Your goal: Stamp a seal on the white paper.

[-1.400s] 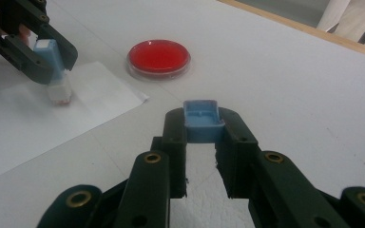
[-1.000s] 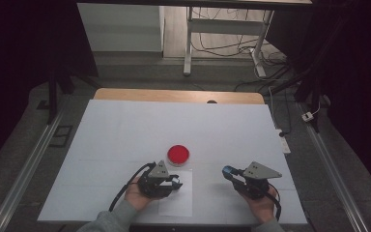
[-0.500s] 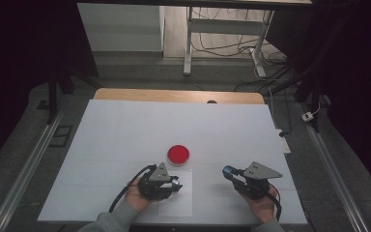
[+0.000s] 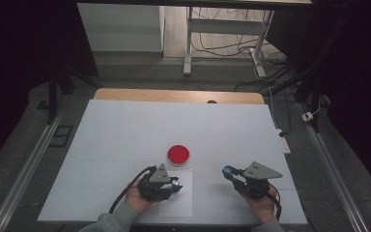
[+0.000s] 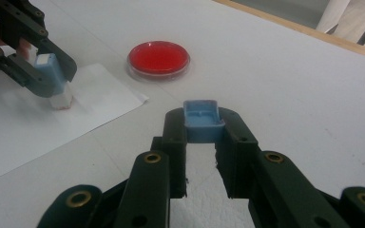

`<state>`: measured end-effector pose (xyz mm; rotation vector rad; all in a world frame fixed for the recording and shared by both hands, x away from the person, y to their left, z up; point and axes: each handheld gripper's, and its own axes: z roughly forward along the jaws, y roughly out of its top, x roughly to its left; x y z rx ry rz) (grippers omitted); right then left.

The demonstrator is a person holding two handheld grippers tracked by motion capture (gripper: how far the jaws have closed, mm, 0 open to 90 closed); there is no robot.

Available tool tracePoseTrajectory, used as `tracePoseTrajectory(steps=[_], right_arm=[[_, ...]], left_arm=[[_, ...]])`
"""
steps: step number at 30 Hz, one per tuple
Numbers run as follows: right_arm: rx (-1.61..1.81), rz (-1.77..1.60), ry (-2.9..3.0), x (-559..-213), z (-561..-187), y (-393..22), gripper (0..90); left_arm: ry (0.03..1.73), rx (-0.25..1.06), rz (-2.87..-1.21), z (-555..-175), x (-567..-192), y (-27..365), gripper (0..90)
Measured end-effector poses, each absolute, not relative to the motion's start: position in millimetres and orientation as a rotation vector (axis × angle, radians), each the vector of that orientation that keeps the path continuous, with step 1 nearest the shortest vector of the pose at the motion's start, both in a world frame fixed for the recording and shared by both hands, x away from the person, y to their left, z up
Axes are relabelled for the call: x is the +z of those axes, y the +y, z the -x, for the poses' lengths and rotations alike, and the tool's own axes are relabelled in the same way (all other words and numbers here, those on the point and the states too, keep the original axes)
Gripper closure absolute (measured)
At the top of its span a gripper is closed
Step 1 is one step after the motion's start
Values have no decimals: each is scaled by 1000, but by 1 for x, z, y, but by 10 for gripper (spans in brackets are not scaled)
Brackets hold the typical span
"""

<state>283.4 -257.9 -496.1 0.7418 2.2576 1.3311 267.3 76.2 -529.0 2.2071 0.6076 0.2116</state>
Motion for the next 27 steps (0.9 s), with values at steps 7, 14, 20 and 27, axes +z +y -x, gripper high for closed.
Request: tracePoseTrajectory(steps=[7,14,20,27], right_arm=[[1321,-743,2257,-496,-283,-258,738],[1323,-743,2256,-496,-283,-258,738],[1331,-735,2260,-496,-283,-257,738],[1333,-735,2259,-496,-283,-257,738]], left_arm=[[609,225,-2204,-266,-530,76,660],[614,241,-2192,-263,-532,76,661],[620,239,-2189,-263,-532,76,660],[615,235,-2192,-264,-532,77,660]])
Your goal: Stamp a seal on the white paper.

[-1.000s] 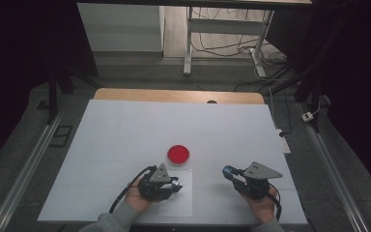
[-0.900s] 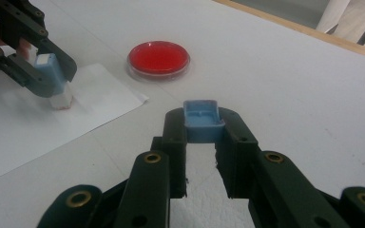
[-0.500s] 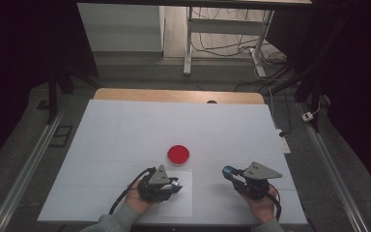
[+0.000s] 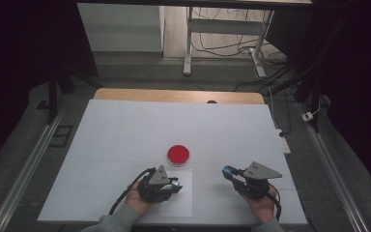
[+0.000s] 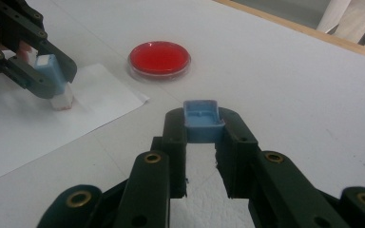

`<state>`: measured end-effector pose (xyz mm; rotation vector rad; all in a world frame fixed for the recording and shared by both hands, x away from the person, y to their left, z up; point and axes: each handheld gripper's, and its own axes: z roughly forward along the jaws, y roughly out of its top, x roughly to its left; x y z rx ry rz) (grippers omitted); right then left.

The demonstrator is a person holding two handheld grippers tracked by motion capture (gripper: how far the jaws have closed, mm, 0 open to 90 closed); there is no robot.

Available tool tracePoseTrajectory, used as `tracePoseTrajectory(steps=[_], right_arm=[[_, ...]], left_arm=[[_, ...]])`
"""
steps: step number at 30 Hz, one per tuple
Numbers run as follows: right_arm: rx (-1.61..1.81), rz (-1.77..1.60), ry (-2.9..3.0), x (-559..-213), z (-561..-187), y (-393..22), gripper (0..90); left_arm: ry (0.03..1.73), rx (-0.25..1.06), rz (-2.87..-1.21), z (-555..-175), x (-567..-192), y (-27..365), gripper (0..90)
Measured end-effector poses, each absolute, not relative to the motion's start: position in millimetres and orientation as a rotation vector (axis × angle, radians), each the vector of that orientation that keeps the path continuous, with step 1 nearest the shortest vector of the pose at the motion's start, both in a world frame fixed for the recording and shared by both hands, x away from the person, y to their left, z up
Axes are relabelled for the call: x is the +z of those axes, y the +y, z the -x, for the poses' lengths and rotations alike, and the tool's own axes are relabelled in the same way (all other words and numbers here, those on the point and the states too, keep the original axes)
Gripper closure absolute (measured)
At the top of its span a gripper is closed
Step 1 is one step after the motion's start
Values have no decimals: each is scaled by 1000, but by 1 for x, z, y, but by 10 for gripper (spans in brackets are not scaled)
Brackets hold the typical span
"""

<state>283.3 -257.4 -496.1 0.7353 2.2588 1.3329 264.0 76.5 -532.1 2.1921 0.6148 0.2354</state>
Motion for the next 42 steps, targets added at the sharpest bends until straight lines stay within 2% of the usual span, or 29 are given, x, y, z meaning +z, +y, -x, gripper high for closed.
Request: tracePoseTrajectory(steps=[42], right_arm=[[1332,-734,2263,-496,-283,-257,738]], left_arm=[[629,244,-2193,-263,-532,75,660]])
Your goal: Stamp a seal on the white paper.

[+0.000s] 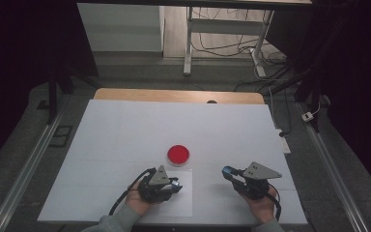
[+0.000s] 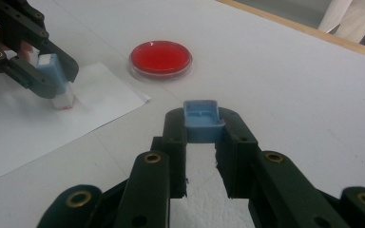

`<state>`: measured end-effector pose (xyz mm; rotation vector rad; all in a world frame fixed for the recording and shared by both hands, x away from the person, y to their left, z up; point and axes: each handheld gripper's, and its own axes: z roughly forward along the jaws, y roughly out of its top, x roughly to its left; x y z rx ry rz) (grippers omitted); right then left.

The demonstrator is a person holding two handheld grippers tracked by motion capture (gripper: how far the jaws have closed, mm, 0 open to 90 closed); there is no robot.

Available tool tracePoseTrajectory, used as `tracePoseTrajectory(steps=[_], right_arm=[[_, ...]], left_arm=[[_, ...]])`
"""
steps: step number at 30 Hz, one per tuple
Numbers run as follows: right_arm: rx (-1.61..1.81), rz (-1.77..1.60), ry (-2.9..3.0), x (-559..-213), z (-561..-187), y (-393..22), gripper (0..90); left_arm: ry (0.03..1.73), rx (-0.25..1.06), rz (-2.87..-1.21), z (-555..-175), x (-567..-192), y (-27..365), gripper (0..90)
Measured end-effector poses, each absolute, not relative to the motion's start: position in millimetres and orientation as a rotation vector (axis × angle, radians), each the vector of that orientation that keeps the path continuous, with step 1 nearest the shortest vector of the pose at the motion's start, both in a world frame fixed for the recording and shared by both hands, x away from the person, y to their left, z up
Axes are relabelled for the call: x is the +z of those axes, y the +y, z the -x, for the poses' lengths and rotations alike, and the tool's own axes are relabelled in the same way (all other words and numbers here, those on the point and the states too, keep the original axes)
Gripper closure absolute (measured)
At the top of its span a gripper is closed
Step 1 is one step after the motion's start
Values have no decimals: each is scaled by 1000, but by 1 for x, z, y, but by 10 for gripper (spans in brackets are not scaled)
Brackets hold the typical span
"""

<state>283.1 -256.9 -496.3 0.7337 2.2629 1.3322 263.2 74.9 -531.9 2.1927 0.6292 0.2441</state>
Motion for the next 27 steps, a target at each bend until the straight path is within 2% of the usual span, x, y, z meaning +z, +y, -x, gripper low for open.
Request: tracePoseTrajectory(steps=[27], right_arm=[[1339,-742,2245,-493,-282,-260,737]], left_arm=[[617,226,-2130,-265,-514,82,655]])
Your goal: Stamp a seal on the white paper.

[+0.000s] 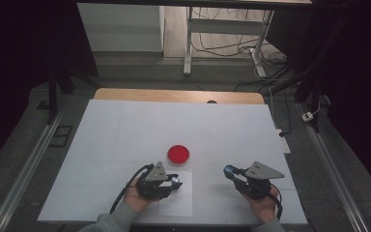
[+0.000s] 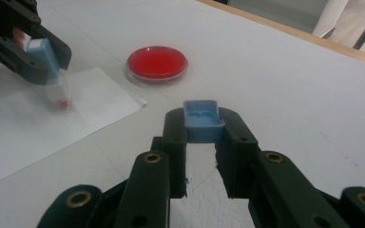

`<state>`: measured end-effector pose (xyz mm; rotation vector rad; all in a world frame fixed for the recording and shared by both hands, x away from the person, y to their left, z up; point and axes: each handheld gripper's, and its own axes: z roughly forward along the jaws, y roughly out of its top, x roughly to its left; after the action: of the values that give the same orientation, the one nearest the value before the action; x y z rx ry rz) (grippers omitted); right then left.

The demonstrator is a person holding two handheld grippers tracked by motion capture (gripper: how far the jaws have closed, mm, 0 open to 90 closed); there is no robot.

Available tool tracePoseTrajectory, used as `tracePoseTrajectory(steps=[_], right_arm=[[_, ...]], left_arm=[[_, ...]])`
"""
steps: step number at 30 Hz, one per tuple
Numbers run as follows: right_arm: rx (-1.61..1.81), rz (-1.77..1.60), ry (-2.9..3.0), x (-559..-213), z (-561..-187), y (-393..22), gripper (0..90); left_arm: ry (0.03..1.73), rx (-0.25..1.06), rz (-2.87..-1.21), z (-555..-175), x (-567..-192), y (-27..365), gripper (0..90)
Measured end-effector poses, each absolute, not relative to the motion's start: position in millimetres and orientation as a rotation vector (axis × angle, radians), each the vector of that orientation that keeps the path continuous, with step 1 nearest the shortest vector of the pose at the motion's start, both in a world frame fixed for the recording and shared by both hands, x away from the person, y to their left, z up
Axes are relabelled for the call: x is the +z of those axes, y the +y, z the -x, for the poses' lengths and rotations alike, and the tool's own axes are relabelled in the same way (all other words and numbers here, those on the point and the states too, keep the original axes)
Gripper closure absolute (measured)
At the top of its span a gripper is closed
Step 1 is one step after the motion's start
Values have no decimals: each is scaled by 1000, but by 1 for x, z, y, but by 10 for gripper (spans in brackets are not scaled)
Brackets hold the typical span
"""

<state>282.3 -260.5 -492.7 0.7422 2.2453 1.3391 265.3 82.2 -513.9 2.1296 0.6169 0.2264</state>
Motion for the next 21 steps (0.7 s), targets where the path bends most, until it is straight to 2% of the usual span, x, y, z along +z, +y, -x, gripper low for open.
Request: tracePoseTrajectory(steps=[21], right_arm=[[1337,-742,2250,-494,-283,-260,738]], left_arm=[[665,202,-2056,-268,-496,102,654]])
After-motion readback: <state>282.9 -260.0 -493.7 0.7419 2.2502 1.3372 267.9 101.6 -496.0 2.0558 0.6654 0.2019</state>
